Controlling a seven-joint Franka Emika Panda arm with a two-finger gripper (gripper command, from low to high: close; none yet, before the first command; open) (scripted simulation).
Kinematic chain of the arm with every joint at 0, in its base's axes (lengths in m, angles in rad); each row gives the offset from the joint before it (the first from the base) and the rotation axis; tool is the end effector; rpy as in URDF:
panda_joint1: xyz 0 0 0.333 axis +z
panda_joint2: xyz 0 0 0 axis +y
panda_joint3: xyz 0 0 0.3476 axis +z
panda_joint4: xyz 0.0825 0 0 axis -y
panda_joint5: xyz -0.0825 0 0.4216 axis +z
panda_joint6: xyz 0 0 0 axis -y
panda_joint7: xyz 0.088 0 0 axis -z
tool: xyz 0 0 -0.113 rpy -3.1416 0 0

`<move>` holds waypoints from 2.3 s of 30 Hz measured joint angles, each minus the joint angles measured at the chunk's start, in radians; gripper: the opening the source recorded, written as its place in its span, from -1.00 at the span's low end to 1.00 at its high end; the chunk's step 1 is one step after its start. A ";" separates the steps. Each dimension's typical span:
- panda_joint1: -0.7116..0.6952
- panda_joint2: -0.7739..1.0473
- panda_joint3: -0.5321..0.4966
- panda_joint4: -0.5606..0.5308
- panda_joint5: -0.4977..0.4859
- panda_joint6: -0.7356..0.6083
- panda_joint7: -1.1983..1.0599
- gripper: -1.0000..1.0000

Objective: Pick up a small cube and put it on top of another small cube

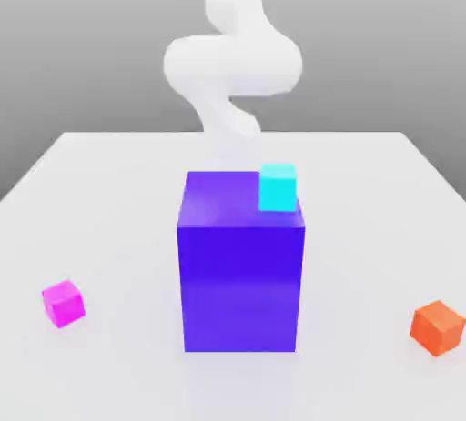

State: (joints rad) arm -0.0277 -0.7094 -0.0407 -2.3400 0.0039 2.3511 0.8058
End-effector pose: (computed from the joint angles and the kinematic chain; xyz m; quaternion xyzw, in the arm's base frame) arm 0.4016 -0.0327 0.6805 -0.8474 0.3969 -0.3228 0.1418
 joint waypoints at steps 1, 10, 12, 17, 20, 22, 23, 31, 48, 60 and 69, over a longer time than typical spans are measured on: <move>-0.012 0.039 -0.018 -0.017 0.002 0.022 0.002 0.00; -0.117 0.367 -0.172 -0.162 0.033 0.208 0.011 0.00; -0.141 0.439 -0.205 -0.194 0.045 0.249 0.009 0.00; -0.205 0.622 -0.284 -0.274 0.083 0.350 -0.001 0.00; -0.275 0.732 -0.311 -0.321 0.111 0.410 -0.011 0.00; -0.308 0.806 -0.321 -0.349 0.134 0.451 -0.021 0.00; -0.320 0.843 -0.312 -0.351 0.159 0.476 -0.039 0.00; -0.479 1.050 -0.122 -0.313 0.329 0.631 -0.166 -1.00; -0.396 0.917 -0.213 -0.172 0.095 0.363 -0.127 -1.00; -0.418 1.115 -0.099 0.263 0.072 0.127 -0.419 -1.00; -0.432 1.303 -0.048 0.442 0.081 0.136 -0.545 1.00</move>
State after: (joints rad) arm -0.4594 0.5932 -0.0888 -1.8984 0.0852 2.4871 0.2604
